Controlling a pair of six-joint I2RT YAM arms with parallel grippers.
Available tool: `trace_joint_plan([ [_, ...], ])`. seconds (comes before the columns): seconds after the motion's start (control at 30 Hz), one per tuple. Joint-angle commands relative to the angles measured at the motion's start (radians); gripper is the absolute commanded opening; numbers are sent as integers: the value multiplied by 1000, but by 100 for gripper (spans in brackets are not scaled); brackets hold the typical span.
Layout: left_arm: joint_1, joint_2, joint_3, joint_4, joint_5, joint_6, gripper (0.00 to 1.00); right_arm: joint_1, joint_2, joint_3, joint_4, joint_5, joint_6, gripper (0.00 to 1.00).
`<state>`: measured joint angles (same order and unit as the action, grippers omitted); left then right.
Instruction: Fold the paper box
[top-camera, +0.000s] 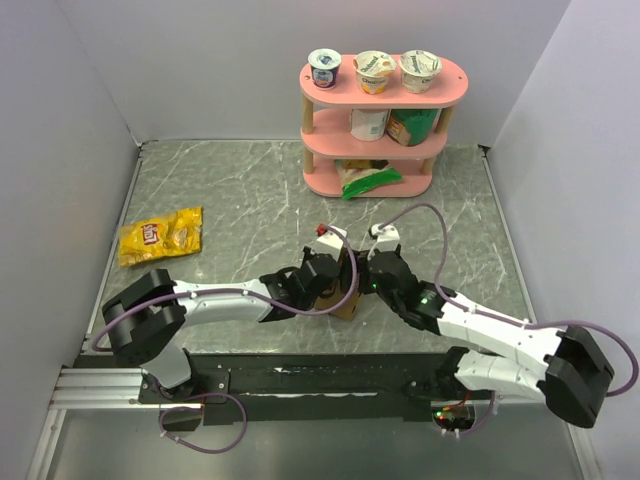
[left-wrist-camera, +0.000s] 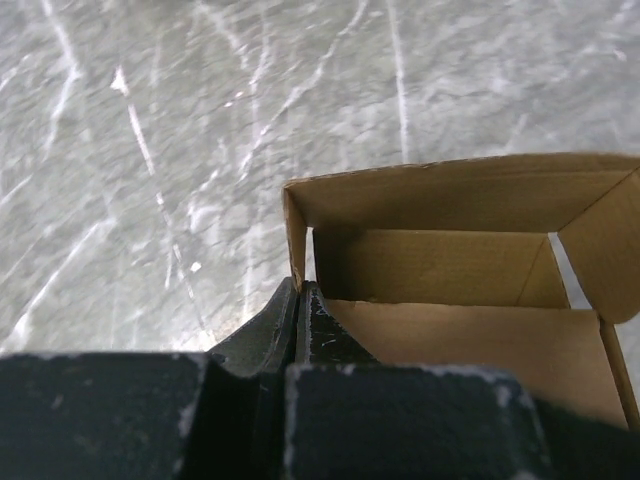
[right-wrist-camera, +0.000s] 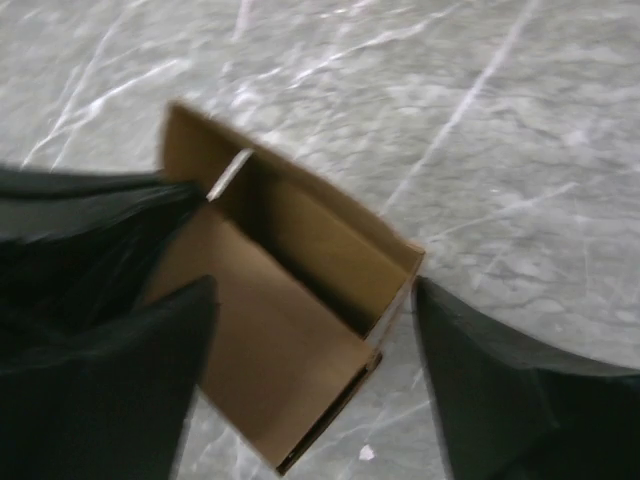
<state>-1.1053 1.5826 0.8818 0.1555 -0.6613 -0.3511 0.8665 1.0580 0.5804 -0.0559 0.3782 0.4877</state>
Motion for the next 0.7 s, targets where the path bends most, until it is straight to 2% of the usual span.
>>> trace_joint_plan([
  [0.0, 4, -33, -52, 95, 205, 99, 1, -13, -133, -66, 80, -114, -106, 100],
  [0.27, 56, -95, -133, 164, 370, 167, 1, -153, -413, -252, 235, -336, -334, 100],
  [0.4, 67, -127, -164, 191, 405, 188, 1, -265, -504, -307, 312, -450, -363, 100],
  [0.43, 68, -131, -170, 202, 408, 192, 1, -280, -515, -315, 323, -520, -379, 100],
  [0.53, 74, -138, -179, 204, 416, 195, 1, -326, -478, -294, 352, -637, -472, 100],
  [0.67, 76, -145, -185, 205, 414, 196, 1, -337, -343, -189, 259, -783, -595, 100],
])
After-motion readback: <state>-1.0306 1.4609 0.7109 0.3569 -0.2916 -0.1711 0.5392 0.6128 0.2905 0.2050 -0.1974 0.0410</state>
